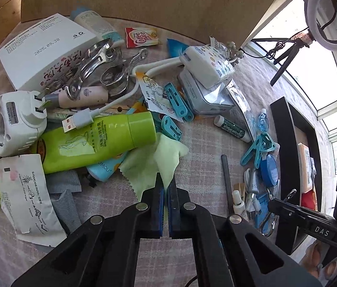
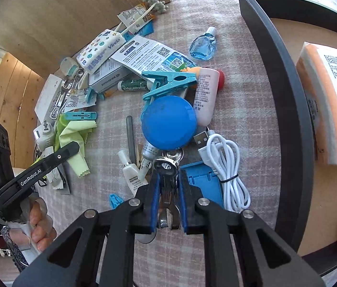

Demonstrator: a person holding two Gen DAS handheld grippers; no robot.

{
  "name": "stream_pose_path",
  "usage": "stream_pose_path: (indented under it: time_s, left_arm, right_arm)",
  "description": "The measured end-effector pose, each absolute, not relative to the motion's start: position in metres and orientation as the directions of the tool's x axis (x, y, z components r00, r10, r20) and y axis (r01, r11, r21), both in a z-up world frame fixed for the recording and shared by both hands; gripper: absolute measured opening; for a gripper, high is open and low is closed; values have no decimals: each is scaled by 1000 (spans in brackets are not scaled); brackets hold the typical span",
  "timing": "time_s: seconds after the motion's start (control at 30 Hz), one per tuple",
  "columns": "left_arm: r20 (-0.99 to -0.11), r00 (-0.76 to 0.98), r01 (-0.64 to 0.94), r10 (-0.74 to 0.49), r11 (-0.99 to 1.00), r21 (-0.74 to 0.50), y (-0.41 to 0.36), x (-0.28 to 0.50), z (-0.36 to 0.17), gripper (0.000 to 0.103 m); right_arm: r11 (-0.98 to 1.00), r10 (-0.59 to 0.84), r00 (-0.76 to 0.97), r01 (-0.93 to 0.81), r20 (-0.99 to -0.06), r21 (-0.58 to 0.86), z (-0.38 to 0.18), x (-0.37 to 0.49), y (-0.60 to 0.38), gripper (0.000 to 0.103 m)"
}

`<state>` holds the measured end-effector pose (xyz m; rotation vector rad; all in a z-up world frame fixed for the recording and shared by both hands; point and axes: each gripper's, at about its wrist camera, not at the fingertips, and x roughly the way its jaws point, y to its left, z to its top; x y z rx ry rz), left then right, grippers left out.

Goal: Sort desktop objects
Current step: 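Grasp the metal clip with the right gripper while the left grasps the green cloth, then carry the metal clip and green cloth into the tray and release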

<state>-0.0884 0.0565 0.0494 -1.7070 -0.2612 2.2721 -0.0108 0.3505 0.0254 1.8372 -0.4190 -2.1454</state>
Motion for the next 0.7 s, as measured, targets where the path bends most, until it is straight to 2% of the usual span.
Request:
stream_pose_path:
  time_s: [0.3, 0.7]
  left_arm:
    - [-864, -303, -166, 401, -915, -367, 56, -72, 92, 1]
    - [-818, -289, -317, 497, -856, -408, 114, -50, 137, 1]
  right_arm:
    - [-908, -416, -209, 34, -885, 418, 46, -1, 364, 15]
    - [-898, -419, -305, 0, -855, 440, 75, 10, 403, 14]
